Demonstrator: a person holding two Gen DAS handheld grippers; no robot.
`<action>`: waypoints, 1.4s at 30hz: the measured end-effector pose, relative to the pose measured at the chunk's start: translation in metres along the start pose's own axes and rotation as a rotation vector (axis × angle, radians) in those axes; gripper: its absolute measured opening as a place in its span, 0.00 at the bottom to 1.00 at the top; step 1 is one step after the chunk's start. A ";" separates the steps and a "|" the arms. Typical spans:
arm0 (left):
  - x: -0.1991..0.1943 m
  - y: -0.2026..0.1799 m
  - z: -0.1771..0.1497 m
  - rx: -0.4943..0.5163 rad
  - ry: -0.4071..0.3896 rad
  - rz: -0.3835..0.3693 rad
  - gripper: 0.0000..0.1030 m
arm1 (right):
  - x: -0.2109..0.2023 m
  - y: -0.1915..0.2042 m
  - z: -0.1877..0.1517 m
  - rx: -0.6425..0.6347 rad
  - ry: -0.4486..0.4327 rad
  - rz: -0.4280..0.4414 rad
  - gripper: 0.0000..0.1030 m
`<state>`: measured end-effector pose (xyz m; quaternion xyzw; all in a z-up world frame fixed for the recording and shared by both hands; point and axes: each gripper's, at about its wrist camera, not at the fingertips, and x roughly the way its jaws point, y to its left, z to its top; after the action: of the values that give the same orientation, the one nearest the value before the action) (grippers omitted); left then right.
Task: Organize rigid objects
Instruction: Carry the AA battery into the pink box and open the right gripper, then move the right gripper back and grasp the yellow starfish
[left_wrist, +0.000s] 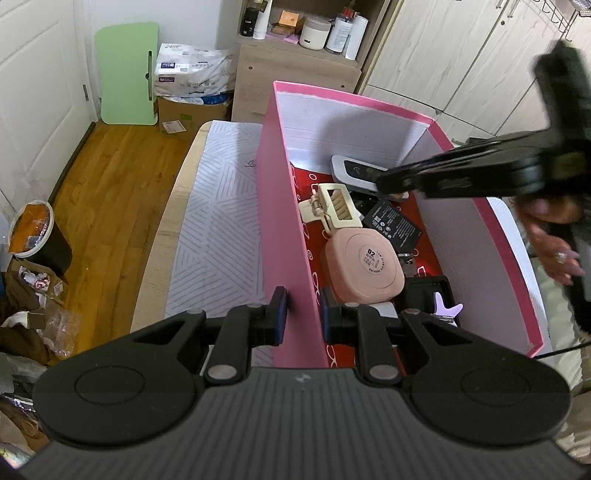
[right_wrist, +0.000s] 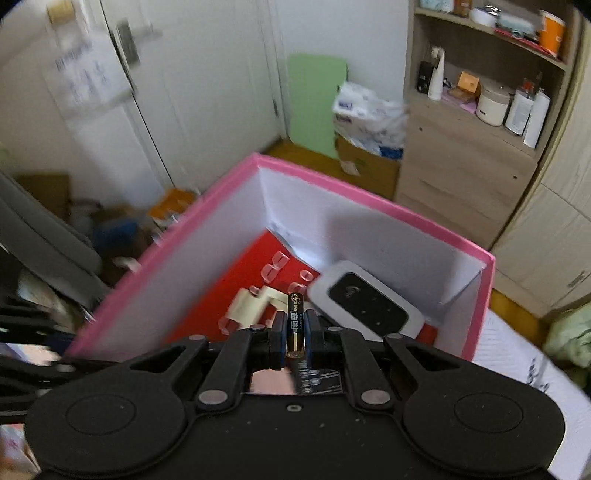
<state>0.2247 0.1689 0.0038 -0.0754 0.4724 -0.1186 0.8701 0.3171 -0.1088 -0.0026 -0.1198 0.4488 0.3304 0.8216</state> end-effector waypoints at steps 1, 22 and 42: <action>0.000 -0.001 0.000 0.001 -0.001 0.003 0.16 | 0.004 -0.001 0.002 -0.003 0.023 -0.004 0.12; 0.000 -0.003 0.001 -0.001 0.006 0.007 0.16 | -0.003 -0.015 0.000 0.002 -0.021 -0.010 0.14; 0.004 -0.014 0.007 -0.004 0.034 0.071 0.16 | -0.147 -0.108 -0.137 0.278 -0.293 0.070 0.25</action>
<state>0.2306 0.1548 0.0073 -0.0585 0.4898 -0.0881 0.8654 0.2414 -0.3218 0.0289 0.0597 0.3697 0.3075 0.8748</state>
